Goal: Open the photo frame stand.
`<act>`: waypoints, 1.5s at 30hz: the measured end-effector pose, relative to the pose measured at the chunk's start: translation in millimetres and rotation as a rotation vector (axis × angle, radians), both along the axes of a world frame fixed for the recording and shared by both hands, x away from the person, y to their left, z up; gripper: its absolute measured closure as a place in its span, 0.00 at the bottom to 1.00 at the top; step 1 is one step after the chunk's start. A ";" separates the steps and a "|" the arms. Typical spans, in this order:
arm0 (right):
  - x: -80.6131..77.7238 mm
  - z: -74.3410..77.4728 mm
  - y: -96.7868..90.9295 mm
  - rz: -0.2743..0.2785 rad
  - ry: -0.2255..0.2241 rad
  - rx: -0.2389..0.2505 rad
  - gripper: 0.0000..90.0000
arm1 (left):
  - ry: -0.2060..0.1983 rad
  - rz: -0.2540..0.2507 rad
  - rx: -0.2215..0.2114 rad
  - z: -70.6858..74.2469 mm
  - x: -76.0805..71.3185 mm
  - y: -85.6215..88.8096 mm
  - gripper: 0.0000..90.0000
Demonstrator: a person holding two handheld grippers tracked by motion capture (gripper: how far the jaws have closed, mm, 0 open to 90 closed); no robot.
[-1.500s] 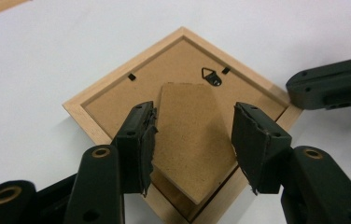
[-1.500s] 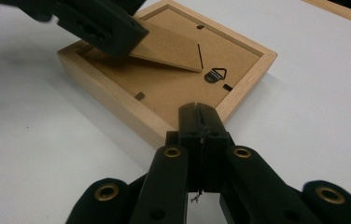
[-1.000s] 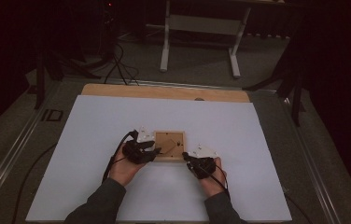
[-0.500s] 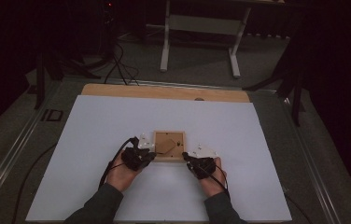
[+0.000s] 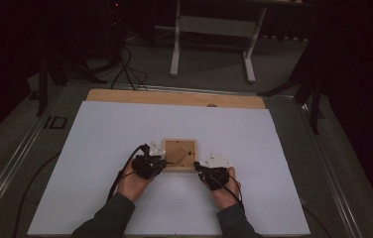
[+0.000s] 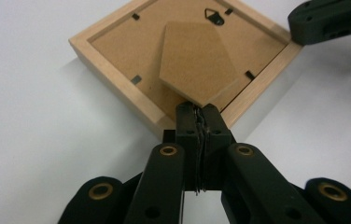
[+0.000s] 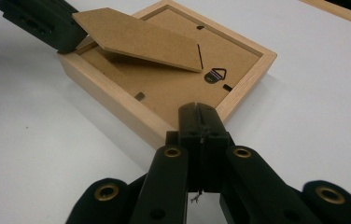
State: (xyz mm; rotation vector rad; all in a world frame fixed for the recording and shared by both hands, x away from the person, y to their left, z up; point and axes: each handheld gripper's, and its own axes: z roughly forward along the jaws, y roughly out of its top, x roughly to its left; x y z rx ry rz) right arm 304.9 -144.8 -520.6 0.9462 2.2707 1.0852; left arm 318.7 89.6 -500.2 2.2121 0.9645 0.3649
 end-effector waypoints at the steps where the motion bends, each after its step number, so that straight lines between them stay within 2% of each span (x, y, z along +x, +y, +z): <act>1: 0.0 0.0 0.0 -0.001 0.000 0.001 1.00 | 0.000 -0.005 0.004 1.2 0.2 -0.5 0.98; 9: 0.0 0.0 -0.1 0.001 0.000 0.000 1.00 | -0.031 0.008 -0.049 13.9 2.1 -5.8 0.96; 12: 0.0 0.0 0.0 0.001 0.000 0.000 1.00 | -0.036 0.002 -0.048 17.3 3.9 -9.1 0.93; 16: 0.0 0.0 0.0 0.000 0.001 0.002 1.00 | -0.023 -0.009 -0.034 13.4 4.3 -14.3 0.86; 21: 0.0 0.0 -0.1 0.001 -0.001 -0.001 1.00 | 0.020 -0.009 -0.048 10.9 7.8 -17.4 0.70; 23: 0.0 0.0 -0.1 0.001 0.000 0.000 1.00 | 0.026 0.001 -0.045 10.3 9.7 -18.1 0.66; 25: 0.1 0.0 -0.1 0.002 -0.001 -0.002 1.00 | 0.042 0.010 -0.063 10.1 12.3 -16.9 0.63; 29: 0.1 0.0 -0.1 0.002 -0.002 -0.002 1.00 | 0.080 0.013 -0.108 9.0 18.0 -13.9 0.60; 40: 0.1 0.0 -0.3 0.002 0.000 -0.001 1.00 | 0.107 -0.005 -0.113 8.9 33.4 -21.1 0.54; 45: 0.4 0.0 -0.4 0.005 -0.002 -0.002 1.00 | 0.162 0.009 -0.155 7.5 41.5 -21.7 0.50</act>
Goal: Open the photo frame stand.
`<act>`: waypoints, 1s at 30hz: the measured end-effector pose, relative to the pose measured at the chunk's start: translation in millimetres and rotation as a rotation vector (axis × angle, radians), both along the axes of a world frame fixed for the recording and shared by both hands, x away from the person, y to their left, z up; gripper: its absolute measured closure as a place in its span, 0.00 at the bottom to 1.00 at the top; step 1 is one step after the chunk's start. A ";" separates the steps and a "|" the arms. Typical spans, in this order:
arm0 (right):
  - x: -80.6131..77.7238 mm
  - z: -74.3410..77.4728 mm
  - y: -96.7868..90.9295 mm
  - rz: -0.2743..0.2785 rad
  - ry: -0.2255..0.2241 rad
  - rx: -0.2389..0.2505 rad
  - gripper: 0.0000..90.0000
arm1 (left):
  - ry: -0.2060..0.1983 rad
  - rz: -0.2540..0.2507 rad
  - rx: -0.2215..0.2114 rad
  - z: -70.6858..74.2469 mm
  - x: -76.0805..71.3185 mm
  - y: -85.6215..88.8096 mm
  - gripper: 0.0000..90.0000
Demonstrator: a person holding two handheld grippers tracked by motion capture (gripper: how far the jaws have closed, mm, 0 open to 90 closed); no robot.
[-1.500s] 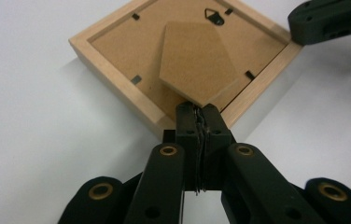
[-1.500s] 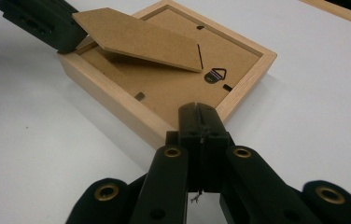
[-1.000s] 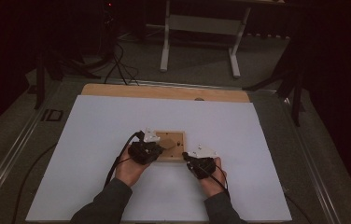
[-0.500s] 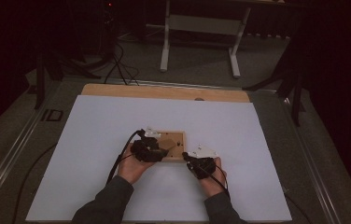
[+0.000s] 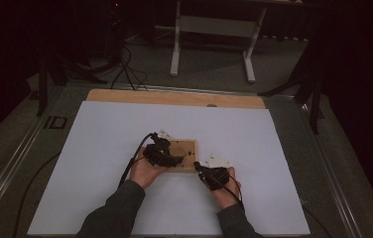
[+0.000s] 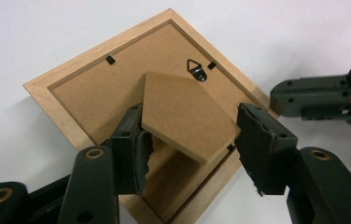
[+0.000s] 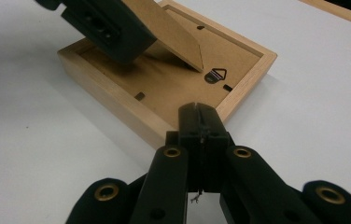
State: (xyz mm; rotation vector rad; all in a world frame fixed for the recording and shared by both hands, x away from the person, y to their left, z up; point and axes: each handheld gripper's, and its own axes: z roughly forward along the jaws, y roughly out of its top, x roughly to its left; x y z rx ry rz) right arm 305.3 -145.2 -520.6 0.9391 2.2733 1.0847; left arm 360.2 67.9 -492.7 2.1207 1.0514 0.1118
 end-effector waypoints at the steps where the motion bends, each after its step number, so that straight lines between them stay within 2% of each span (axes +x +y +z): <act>1: 0.1 0.0 0.0 0.000 0.000 0.000 1.00 | 0.007 -0.001 -0.007 -0.2 1.3 0.3 0.49; 9: -0.1 0.0 0.2 -0.001 0.001 0.000 1.00 | 0.051 0.012 -0.020 -3.3 9.9 -0.6 0.46; 14: -0.1 0.1 0.2 0.000 0.000 -0.002 1.00 | 0.070 0.028 0.001 -3.6 14.9 -3.1 0.51; 20: 0.0 0.1 0.1 0.001 0.000 -0.001 1.00 | 0.078 0.018 0.024 -3.9 16.9 -7.8 0.52; 24: 0.1 0.0 0.1 0.001 0.001 0.000 1.00 | 0.093 0.017 0.046 -4.3 18.8 -7.7 0.56; 30: 0.2 0.1 0.2 0.000 0.003 0.003 0.99 | 0.055 0.013 0.103 -3.1 15.6 -12.3 0.58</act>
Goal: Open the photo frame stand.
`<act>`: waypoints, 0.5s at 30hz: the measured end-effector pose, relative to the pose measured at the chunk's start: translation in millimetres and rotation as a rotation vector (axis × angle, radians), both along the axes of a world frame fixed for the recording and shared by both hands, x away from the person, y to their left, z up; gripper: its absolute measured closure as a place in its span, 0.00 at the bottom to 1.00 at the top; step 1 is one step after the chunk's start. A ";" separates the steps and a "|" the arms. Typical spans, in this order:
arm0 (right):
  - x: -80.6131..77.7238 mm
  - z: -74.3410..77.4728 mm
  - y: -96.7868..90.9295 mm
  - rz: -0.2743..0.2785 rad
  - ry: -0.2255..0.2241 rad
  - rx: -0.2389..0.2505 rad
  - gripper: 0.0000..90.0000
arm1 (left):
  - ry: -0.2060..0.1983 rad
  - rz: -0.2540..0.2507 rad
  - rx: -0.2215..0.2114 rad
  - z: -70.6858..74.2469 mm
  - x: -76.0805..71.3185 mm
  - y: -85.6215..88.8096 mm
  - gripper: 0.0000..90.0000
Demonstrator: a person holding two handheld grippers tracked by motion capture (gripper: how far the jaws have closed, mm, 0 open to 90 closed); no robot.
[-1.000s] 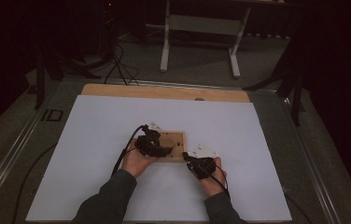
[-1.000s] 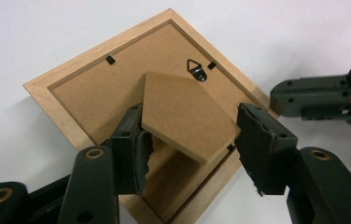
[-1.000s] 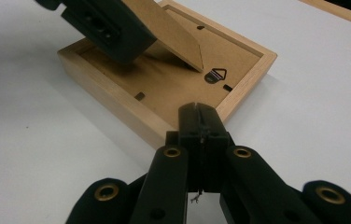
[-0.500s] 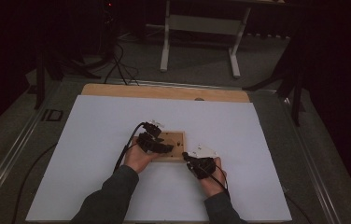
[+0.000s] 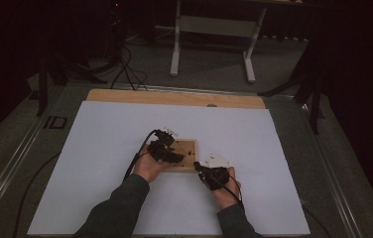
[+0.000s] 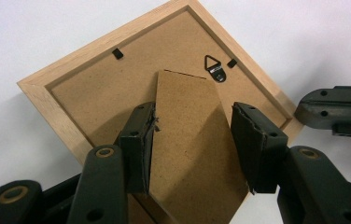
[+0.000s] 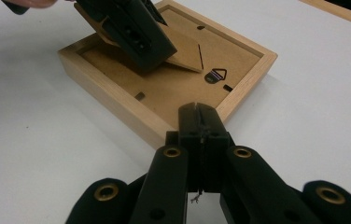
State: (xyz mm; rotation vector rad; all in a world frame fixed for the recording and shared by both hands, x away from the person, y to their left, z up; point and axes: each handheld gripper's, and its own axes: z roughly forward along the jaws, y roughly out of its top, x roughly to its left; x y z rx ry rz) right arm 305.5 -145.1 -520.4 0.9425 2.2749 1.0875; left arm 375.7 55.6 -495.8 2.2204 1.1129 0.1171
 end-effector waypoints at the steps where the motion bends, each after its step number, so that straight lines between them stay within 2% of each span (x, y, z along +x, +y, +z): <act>1: 0.1 0.0 0.0 0.001 0.000 0.000 0.99 | -0.007 -0.002 0.005 0.1 -0.7 -0.5 0.58; 9: 3.9 1.1 -4.6 -0.008 0.041 0.040 0.91 | -0.076 -0.008 0.031 1.8 -8.4 -4.3 0.58; 15: 5.6 2.3 -5.4 -0.009 0.057 0.043 0.81 | -0.153 -0.018 0.066 4.3 -19.2 -6.8 0.58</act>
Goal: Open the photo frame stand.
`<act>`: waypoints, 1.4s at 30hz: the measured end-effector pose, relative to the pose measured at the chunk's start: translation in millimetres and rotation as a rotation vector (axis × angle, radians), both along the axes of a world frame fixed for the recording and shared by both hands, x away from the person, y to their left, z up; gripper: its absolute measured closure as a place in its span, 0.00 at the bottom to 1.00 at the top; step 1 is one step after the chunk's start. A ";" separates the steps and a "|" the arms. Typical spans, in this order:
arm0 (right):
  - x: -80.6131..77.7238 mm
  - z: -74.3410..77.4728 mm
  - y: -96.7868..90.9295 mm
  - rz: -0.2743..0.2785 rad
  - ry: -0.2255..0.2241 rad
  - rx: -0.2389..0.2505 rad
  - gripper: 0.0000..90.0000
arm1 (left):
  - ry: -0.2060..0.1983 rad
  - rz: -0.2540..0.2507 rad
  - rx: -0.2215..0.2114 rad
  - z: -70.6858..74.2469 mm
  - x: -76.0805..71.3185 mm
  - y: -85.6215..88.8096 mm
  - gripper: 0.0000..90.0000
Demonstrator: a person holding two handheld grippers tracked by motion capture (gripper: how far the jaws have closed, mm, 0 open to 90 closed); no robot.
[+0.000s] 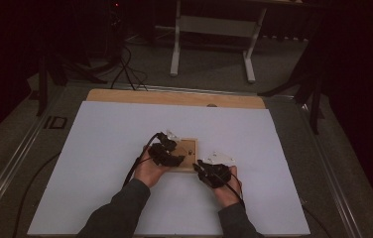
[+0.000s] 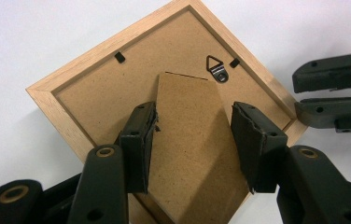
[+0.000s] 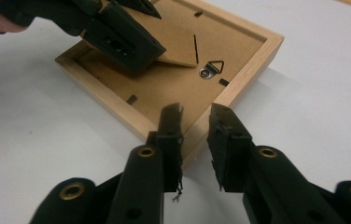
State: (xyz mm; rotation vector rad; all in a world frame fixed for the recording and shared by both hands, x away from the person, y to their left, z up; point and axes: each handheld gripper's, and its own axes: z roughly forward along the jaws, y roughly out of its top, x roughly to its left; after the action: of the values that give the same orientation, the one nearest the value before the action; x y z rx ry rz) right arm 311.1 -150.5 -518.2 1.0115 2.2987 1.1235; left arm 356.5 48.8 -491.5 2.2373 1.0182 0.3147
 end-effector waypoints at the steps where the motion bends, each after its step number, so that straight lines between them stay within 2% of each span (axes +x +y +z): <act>1: 0.4 0.1 -0.4 0.004 0.000 -0.001 0.80 | -0.015 -0.003 0.010 0.8 -2.2 -0.2 0.58; 5: 2.6 3.3 -2.2 0.004 -0.002 0.011 0.80 | -0.058 -0.007 0.030 1.8 -8.6 -1.1 0.58; 10: 7.3 10.8 -7.1 -0.013 0.003 0.058 0.79 | -0.115 -0.015 0.043 1.1 -17.8 -1.1 0.58; 14: 12.8 16.3 -7.5 -0.012 -0.001 0.058 0.80 | -0.135 -0.020 0.048 0.8 -22.1 0.4 0.58; 16: 14.4 20.5 -7.3 -0.015 -0.005 0.080 0.83 | -0.145 -0.024 0.055 1.1 -24.0 0.7 0.58; 20: 20.2 29.8 -6.2 -0.019 -0.026 0.081 0.83 | -0.177 -0.028 0.069 1.6 -29.0 -0.9 0.58; 24: 27.0 36.1 -6.2 -0.030 -0.028 0.080 0.83 | -0.216 -0.034 0.080 0.5 -34.7 -1.2 0.58; 27: 34.6 43.0 -6.3 -0.038 -0.029 0.085 0.84 | -0.241 -0.035 0.072 -1.5 -38.7 -0.1 0.58; 31: 40.3 46.7 -4.2 -0.038 -0.030 0.064 0.84 | -0.265 -0.036 0.069 -3.5 -43.2 2.0 0.58; 34: 44.2 46.8 -3.6 -0.029 -0.014 0.067 0.83 | -0.283 -0.040 0.075 -4.3 -45.6 2.7 0.58; 42: 54.0 39.2 -7.3 -0.003 0.075 0.083 0.73 | -0.337 -0.054 0.091 -7.1 -52.4 3.6 0.58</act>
State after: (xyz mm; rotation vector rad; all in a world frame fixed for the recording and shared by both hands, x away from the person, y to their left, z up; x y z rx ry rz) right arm 365.2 -157.8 -479.0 1.1055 2.3241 1.2077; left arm 304.0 52.4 -498.6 2.1895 0.7762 0.6995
